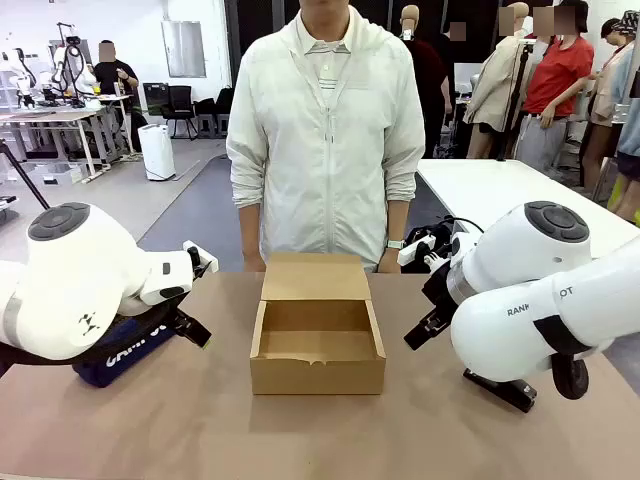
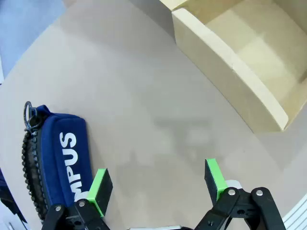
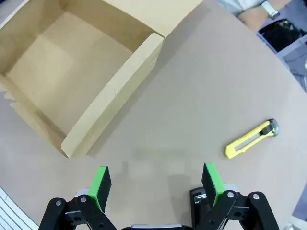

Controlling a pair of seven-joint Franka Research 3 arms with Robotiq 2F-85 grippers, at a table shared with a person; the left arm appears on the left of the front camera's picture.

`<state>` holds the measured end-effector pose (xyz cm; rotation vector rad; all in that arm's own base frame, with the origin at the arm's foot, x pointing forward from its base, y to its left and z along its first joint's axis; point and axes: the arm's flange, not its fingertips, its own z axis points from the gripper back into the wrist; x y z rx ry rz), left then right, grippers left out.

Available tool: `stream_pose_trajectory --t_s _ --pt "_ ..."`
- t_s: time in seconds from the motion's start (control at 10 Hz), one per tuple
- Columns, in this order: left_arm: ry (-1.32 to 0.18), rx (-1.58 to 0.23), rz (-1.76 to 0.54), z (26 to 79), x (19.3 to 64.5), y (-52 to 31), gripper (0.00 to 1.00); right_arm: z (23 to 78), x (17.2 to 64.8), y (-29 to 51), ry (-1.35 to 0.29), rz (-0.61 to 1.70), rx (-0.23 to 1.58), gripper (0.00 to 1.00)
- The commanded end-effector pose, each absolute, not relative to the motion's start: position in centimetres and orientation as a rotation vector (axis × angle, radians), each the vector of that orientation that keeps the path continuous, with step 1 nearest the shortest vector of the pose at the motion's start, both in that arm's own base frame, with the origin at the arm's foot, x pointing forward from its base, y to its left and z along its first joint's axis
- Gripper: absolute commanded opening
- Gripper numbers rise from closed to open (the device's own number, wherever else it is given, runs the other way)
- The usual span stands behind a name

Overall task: Pack the items into the box.
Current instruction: Pick up the item specified by the human and place it in the Mailer Box.

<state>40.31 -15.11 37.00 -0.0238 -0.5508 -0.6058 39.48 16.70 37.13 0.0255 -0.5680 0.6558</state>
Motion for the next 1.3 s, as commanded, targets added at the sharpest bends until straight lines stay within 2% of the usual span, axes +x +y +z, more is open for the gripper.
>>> stream_pose_trajectory --t_s 0.0,1.1,1.2 --pt "-0.551 -0.024 -0.606 37.0 40.3 -15.1 1.0 37.1 39.5 16.7 -0.568 0.656 0.025 1.0" --pt "-0.551 -0.024 -0.606 37.0 40.3 -15.1 1.0 37.1 39.5 16.7 -0.568 0.656 0.025 1.0" --pt "-0.509 -0.137 -0.676 39.0 39.8 -14.3 1.0 39.4 39.1 15.8 -0.543 0.637 0.116 1.0"
